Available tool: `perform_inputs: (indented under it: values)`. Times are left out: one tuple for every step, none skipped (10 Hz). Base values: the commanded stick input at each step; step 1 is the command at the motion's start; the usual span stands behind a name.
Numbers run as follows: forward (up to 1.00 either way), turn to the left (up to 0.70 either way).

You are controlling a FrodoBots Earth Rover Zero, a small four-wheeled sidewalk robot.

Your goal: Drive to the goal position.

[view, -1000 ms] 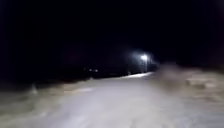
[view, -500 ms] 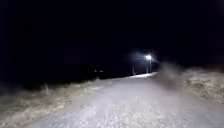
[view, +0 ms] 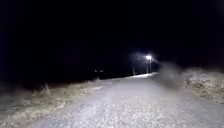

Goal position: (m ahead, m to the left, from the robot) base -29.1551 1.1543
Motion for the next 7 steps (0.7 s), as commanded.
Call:
perform_inputs:
  values:
    - [0.0,0.81]
    - [0.0,1.0]
    - [0.0,1.0]
    - [0.0,1.0]
    - [0.0,1.0]
    - [-0.39,0.74]
    - [-0.93,0.37]
